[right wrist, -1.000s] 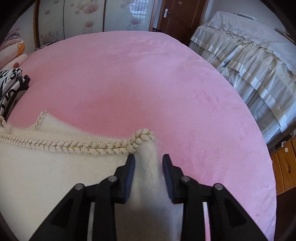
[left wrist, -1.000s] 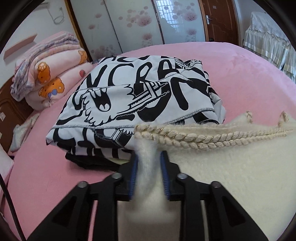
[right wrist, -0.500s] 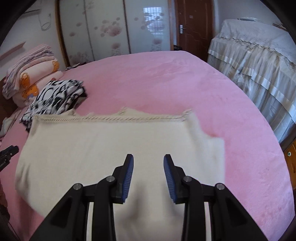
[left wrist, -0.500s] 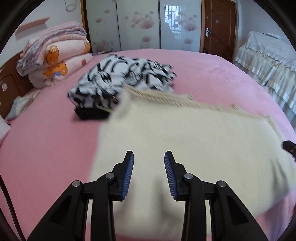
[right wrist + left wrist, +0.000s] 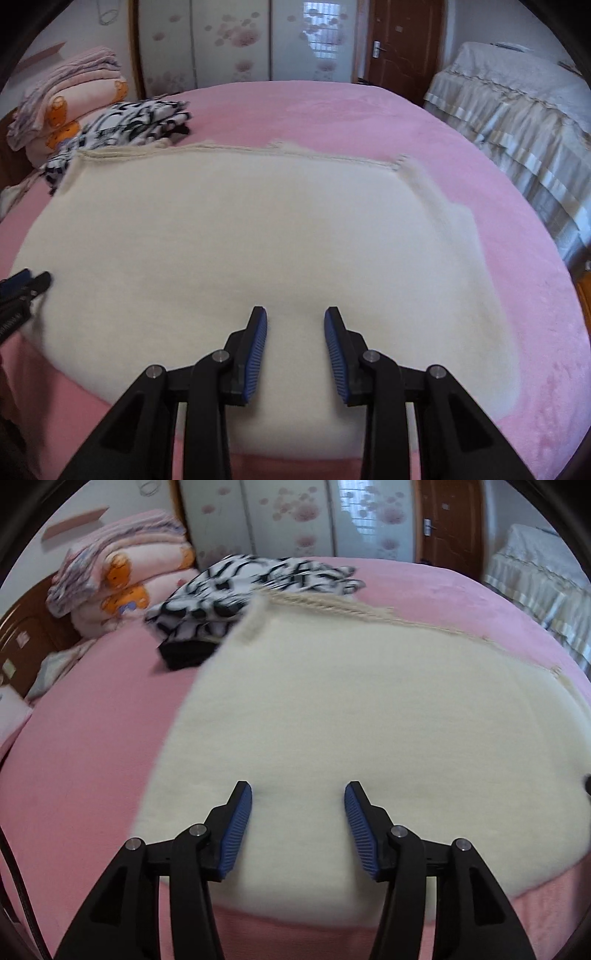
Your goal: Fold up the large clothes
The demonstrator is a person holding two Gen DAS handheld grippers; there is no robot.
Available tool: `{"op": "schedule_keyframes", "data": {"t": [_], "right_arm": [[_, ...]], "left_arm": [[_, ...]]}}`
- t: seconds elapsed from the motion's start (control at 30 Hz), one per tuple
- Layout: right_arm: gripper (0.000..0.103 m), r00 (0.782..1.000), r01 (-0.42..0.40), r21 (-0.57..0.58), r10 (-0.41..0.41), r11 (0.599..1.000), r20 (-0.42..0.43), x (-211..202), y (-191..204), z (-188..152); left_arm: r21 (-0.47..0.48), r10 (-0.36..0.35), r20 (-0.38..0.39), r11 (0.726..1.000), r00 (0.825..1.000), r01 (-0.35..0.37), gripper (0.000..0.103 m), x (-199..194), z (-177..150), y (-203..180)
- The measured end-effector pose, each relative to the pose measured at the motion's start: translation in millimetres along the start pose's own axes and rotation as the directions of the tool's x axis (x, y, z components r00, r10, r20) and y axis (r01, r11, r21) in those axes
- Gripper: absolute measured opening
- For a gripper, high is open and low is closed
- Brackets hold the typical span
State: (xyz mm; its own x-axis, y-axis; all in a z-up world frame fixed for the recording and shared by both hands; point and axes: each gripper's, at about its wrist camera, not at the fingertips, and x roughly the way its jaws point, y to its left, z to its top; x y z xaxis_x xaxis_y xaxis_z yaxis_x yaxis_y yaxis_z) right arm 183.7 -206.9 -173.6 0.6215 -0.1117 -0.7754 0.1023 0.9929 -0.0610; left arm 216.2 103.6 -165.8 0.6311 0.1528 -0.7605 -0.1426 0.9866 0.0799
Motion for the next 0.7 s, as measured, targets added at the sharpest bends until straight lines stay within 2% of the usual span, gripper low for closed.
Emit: {"op": "schedule_keyframes", "data": {"t": [0.03, 0.1, 0.2, 0.4, 0.43, 0.7], "right_arm": [[0.031, 1.0, 0.022, 0.021, -0.022, 1.0, -0.002, 0, -16, -4], [0.031, 0.998, 0.064, 0.061, -0.064, 0.996, -0.006, -2, -45, -10], [0.009, 0.998, 0.063, 0.088, -0.062, 0.994, -0.012, -7, -68, -15], [0.009, 0.995, 0.102, 0.103, -0.099, 0.989, -0.03, -9, -64, -19], [0.012, 0.994, 0.103, 0.113, -0.1, 0.988, -0.034, -8, -66, -17], [0.012, 0.994, 0.091, 0.172, -0.081, 0.981, -0.067, -7, -69, -16]], "left_arm": [[-0.026, -0.007, -0.007, 1.0, 1.0, 0.007, 0.059, 2, 0, 10], [-0.074, -0.003, -0.018, 0.997, 1.0, 0.002, 0.06, 3, -1, 30], [-0.098, 0.01, -0.028, 0.995, 1.0, -0.013, 0.06, 1, -5, 45], [-0.116, 0.022, -0.047, 0.993, 0.999, -0.027, 0.06, 1, -8, 52], [-0.115, 0.024, -0.049, 0.993, 0.999, -0.03, 0.06, 1, -7, 51], [-0.118, 0.013, -0.069, 0.993, 0.998, -0.021, 0.061, 0, -6, 51]]}}
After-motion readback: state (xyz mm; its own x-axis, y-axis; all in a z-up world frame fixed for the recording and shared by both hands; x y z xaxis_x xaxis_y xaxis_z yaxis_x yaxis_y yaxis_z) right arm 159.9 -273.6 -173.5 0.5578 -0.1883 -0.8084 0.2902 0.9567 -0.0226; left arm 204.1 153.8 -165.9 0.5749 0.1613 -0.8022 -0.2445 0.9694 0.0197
